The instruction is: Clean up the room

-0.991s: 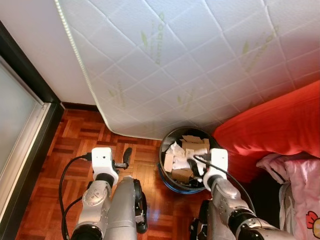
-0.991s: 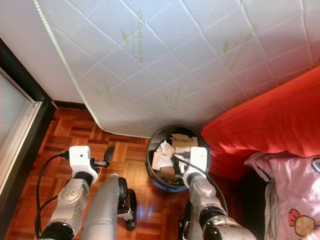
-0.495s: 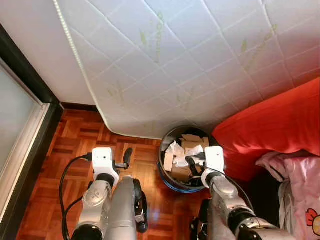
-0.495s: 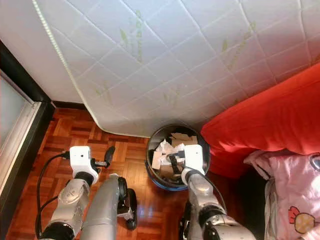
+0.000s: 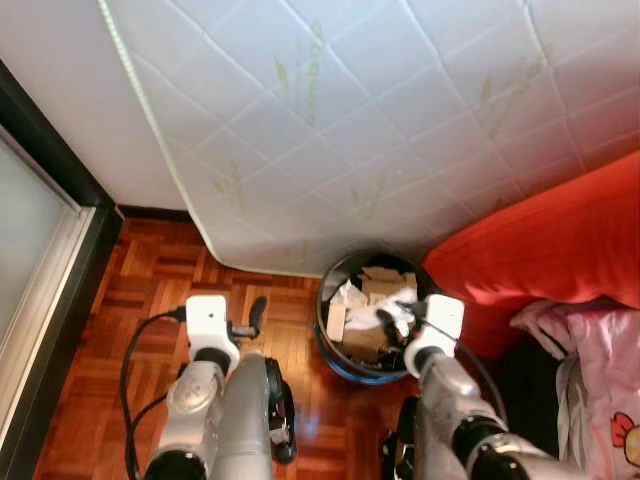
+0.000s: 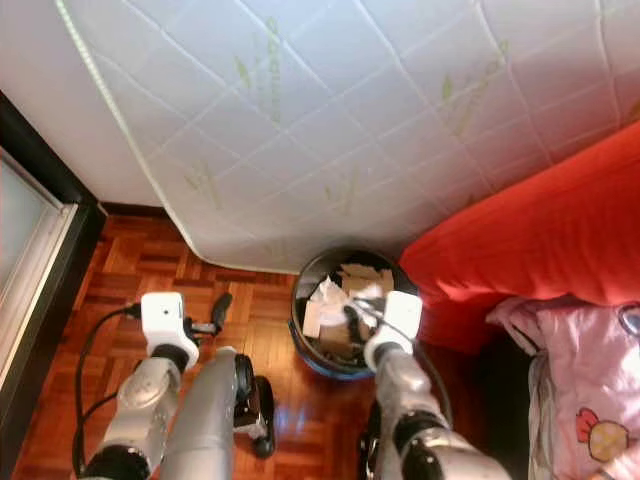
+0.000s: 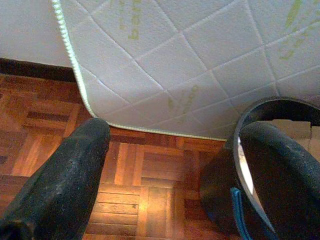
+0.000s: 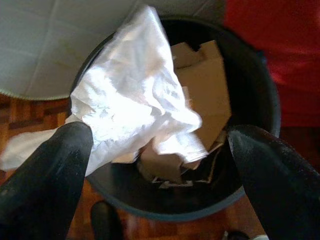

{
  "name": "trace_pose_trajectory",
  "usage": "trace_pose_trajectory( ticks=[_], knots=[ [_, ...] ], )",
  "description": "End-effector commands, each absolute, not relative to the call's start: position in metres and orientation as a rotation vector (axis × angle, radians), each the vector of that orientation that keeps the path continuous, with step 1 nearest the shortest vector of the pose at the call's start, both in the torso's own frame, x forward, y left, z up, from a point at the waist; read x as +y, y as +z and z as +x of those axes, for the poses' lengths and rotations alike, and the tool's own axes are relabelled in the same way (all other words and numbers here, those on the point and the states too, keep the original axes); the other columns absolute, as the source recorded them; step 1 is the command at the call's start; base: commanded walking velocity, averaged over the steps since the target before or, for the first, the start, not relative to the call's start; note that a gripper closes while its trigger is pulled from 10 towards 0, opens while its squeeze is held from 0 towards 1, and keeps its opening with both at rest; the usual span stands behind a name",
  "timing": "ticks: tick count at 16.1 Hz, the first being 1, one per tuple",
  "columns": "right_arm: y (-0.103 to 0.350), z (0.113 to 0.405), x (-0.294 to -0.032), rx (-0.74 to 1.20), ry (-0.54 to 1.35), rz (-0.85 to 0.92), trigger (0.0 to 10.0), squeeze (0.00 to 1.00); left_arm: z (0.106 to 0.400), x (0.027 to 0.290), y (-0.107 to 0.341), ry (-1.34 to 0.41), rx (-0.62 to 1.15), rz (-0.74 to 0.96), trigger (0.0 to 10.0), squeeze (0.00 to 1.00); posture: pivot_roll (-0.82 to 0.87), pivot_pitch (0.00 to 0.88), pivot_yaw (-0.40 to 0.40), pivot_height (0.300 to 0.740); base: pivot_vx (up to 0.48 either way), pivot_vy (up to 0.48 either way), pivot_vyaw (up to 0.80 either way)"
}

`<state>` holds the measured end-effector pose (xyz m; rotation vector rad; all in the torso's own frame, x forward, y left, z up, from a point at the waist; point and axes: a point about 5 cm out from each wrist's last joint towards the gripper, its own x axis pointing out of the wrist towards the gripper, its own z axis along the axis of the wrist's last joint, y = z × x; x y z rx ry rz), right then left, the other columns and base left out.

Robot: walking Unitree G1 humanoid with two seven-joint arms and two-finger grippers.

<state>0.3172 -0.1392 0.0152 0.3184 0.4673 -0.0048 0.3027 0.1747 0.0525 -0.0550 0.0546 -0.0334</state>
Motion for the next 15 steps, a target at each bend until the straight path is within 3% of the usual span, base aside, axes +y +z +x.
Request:
trace_pose_trajectory(
  ticks=[1,2,3,5,11,12,13,14,15],
  knots=[
    [0.011,0.313,-0.142,0.476,0.012,0.142,10.0,0.0,0.296,0.173,0.042,-0.034,0.101,-0.07,10.0,0.0,0.22,0.316,-0.051,0.616,0.0,0.0,0.0],
    [0.016,0.314,-0.139,0.413,0.086,-0.136,10.0,0.0,0.296,0.173,0.042,-0.033,0.102,-0.07,10.0,0.0,0.22,0.315,-0.051,0.616,0.0,0.0,0.0],
    [0.021,0.316,-0.133,0.344,0.152,-0.295,10.0,0.0,0.296,0.173,0.042,-0.034,0.102,-0.07,10.0,0.0,0.22,0.316,-0.051,0.616,0.0,0.0,0.0],
    [0.024,0.318,-0.129,0.327,0.163,-0.265,10.0,0.0,0.296,0.172,0.042,-0.035,0.101,-0.07,10.0,0.0,0.22,0.316,-0.05,0.616,0.0,0.0,0.0],
    [0.024,0.315,-0.123,0.219,0.202,-0.688,10.0,0.0,0.296,0.172,0.042,-0.036,0.101,-0.069,10.0,0.0,0.22,0.316,-0.051,0.616,0.0,0.0,0.0],
    [0.02,0.314,-0.127,0.254,0.178,-0.688,10.0,0.0,0.296,0.172,0.042,-0.037,0.102,-0.07,10.0,0.0,0.22,0.317,-0.051,0.616,0.0,0.0,0.0],
    [0.012,0.31,-0.133,0.378,0.113,-0.385,10.0,0.0,0.296,0.172,0.042,-0.037,0.102,-0.069,10.0,0.0,0.22,0.316,-0.052,0.616,0.0,0.0,0.0],
    [0.009,0.309,-0.135,0.426,0.07,-0.226,10.0,0.0,0.296,0.172,0.042,-0.037,0.102,-0.07,10.0,0.0,0.22,0.316,-0.051,0.616,0.0,0.0,0.0],
    [0.004,0.307,-0.145,0.504,-0.056,0.094,10.0,0.0,0.296,0.172,0.042,-0.036,0.101,-0.07,10.0,0.0,0.22,0.316,-0.051,0.616,0.0,0.0,0.0]
  ],
)
